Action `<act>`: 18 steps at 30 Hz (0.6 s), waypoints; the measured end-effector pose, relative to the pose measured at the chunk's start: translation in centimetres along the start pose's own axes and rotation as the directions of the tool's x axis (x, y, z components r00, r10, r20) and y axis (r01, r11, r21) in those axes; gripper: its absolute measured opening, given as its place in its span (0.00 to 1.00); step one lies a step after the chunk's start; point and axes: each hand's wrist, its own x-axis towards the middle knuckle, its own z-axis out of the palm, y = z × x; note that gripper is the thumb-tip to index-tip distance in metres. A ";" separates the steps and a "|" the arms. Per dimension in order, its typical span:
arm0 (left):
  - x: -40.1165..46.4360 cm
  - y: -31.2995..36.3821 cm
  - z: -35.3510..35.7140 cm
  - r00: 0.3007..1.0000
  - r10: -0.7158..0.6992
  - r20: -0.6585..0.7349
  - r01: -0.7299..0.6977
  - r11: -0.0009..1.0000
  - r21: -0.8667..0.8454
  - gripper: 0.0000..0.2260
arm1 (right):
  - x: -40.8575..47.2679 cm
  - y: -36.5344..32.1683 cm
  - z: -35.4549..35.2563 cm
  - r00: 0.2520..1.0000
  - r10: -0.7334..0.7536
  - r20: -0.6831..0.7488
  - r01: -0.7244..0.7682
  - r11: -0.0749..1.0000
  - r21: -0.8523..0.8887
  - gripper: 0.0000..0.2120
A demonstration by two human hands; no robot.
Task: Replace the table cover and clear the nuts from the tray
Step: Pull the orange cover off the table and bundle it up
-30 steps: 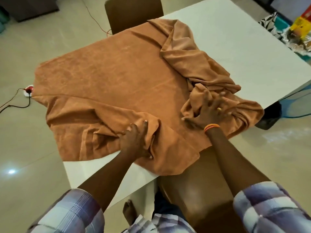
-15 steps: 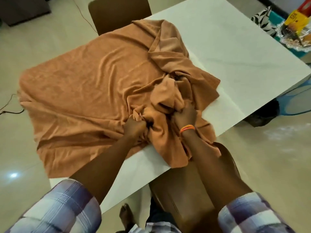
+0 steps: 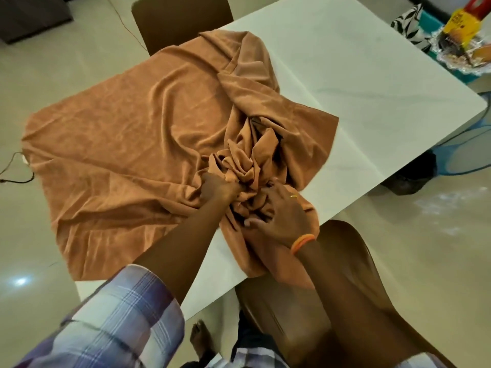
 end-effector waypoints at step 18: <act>2.1 -2.9 -1.2 0.931 0.308 0.195 -0.321 0.946 0.036 0.25 | 8.3 -5.2 -2.2 0.831 -0.194 -0.521 0.124 0.978 -0.166 0.12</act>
